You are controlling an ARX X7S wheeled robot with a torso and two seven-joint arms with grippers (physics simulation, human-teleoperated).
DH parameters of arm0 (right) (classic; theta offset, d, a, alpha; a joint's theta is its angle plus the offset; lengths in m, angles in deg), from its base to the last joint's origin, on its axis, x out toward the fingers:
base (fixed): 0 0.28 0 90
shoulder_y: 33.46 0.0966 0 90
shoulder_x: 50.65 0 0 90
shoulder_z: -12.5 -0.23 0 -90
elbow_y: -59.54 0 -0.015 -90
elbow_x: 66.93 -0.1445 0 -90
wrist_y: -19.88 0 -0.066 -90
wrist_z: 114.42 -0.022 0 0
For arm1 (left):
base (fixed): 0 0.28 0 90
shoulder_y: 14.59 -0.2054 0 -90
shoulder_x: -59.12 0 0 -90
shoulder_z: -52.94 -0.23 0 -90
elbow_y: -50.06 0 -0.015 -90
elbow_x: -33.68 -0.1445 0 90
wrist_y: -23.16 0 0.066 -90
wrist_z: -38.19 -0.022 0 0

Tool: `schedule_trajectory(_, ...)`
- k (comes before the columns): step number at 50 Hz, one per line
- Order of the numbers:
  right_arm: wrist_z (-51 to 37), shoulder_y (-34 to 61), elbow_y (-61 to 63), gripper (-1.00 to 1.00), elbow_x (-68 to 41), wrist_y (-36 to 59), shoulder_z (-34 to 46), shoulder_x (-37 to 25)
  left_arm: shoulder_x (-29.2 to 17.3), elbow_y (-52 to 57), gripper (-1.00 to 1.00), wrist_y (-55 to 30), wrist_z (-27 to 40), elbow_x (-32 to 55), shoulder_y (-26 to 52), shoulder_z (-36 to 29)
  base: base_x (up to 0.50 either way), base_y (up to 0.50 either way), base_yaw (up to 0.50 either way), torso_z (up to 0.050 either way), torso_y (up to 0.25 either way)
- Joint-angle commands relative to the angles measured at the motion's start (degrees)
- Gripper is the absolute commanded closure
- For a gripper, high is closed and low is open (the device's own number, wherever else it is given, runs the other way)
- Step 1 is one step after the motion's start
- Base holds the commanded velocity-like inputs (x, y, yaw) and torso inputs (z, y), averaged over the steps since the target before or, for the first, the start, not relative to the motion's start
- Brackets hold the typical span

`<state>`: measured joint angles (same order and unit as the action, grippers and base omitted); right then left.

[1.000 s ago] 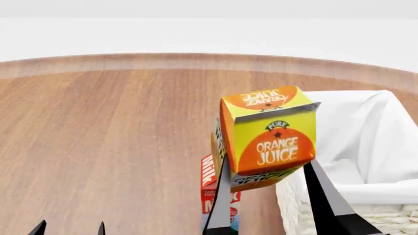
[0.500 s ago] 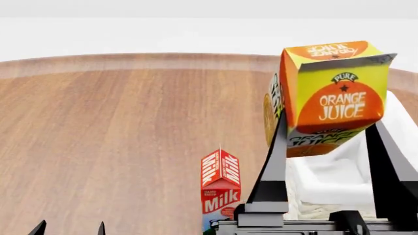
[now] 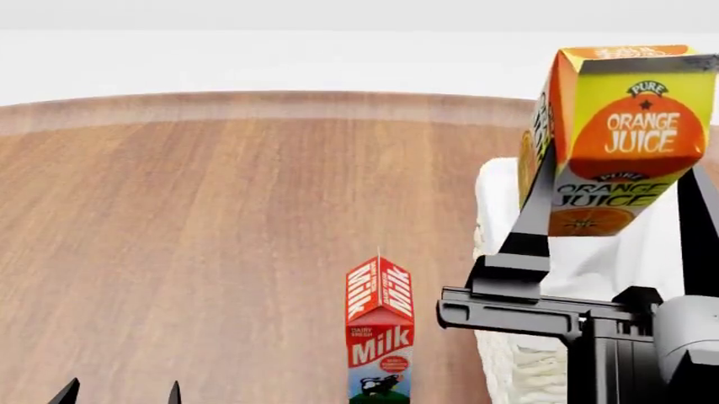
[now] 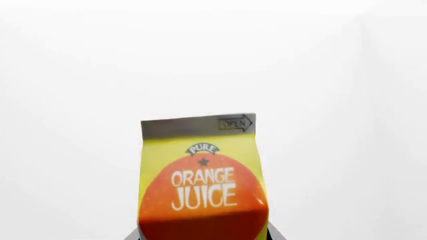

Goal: Pick up the orange juice, and put it in the basket.

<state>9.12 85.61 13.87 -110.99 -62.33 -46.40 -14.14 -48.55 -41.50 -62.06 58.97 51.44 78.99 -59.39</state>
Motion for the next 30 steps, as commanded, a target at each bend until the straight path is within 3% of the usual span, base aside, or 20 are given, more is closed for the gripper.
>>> schedule_trajectory(1, 2.5, 4.8, -6.3, 1.0, 0.2, 3.1, 0.1, 2.8, -0.1, 0.0, -1.0, 0.1, 0.1, 0.1, 0.0, -0.1, 0.0, 0.0, 0.0, 0.0, 0.0)
schedule_trajectory(30, 7.5, 12.0, -24.9, 1.0, 2.6, 6.3, 3.5, 12.0, -0.3, -0.1, -1.0, 0.2, 0.4, 0.3, 0.2, -0.5, 0.0, 0.0, 0.0, 0.0, 0.001)
